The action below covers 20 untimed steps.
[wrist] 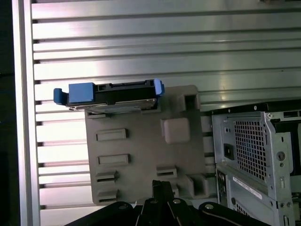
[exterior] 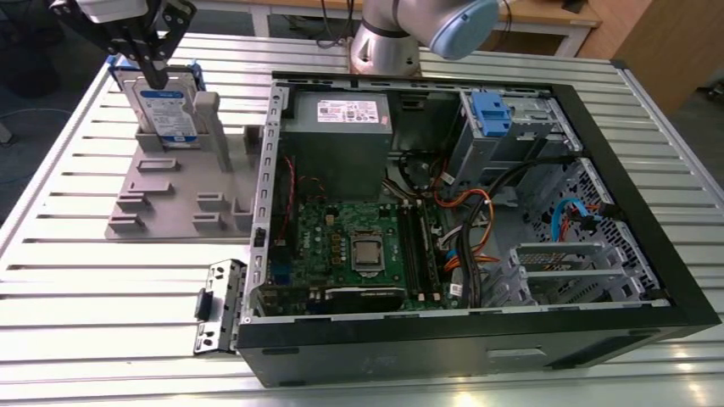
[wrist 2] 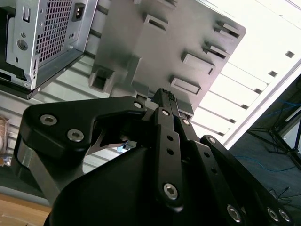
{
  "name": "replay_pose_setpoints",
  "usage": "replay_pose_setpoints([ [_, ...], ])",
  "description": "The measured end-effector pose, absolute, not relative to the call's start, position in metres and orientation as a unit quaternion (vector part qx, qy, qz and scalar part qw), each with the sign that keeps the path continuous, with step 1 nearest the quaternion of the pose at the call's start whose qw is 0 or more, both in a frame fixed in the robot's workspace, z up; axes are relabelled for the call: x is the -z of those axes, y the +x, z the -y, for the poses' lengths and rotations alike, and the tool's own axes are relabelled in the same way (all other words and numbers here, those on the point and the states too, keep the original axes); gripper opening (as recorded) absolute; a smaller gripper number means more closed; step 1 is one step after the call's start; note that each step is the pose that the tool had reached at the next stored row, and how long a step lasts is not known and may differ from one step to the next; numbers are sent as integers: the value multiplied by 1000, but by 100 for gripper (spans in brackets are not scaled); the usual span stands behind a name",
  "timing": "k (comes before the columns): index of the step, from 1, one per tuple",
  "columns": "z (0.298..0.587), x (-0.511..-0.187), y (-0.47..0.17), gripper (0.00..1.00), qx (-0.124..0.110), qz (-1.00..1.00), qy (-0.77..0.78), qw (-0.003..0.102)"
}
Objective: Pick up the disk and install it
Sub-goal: 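Reach for the disk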
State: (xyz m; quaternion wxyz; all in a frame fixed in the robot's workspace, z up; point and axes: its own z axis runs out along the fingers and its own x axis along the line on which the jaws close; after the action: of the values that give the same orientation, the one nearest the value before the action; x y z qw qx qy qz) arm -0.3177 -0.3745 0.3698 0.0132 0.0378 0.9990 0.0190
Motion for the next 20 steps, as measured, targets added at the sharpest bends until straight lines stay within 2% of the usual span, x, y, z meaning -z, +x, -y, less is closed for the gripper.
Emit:
replay_pose_setpoints([
  [20, 359, -362, -322, 10, -19, -999, 38, 13],
])
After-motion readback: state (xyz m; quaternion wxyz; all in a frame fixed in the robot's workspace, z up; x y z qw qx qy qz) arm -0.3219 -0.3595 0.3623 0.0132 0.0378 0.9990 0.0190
